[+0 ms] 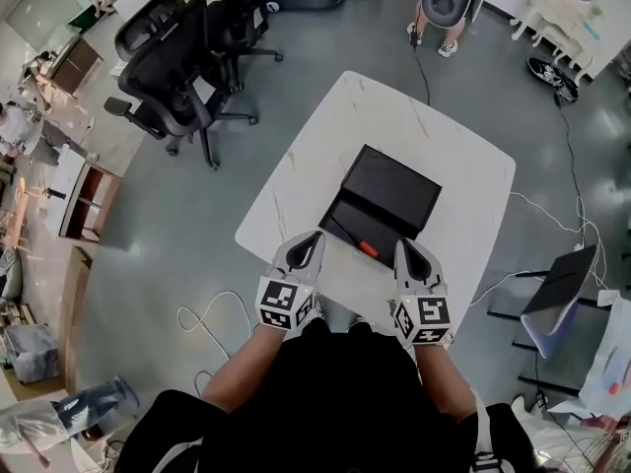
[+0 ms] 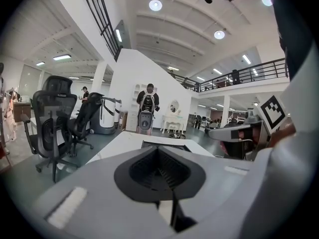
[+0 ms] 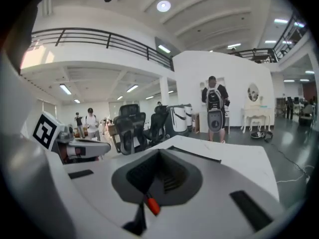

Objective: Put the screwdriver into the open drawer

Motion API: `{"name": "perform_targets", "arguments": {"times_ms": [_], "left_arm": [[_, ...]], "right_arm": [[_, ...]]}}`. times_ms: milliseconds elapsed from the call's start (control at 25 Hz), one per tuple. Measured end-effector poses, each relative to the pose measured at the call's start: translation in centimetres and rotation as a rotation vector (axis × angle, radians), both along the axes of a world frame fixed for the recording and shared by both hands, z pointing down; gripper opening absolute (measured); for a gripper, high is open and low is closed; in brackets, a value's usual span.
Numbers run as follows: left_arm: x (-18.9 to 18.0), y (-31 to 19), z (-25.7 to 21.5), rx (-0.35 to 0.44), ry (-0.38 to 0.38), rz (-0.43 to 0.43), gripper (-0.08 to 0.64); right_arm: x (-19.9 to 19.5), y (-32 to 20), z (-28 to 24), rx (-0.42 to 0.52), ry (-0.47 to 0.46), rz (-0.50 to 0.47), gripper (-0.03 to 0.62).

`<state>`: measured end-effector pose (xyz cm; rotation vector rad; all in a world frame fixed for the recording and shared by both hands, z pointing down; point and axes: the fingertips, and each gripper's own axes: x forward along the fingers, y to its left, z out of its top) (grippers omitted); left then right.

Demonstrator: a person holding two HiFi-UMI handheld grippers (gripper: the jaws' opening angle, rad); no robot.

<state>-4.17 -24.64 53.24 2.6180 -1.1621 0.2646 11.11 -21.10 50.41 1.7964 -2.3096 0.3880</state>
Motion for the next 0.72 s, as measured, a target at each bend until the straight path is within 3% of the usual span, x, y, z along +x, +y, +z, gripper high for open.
{"name": "perform_targets", "arguments": {"times_ms": [120,280,720], "left_arm": [[0.4,-0.1,-1.0,0.013,0.013,0.004,0.008],[1.0,0.0,-2.5,0.047,0.01,0.014,0.008],[1.8,-0.3,-5.0,0.111,0.004,0.026,0.008]], "right_arm": [[0.5,0.3,-1.5,0.07,-0.024,0.052,0.006],[1.3,0.2,-3.4,0.132,0.015,0.054,0.006],[3.2,0.1,-5.8,0.193,0.077,0.074,0.006]]}}
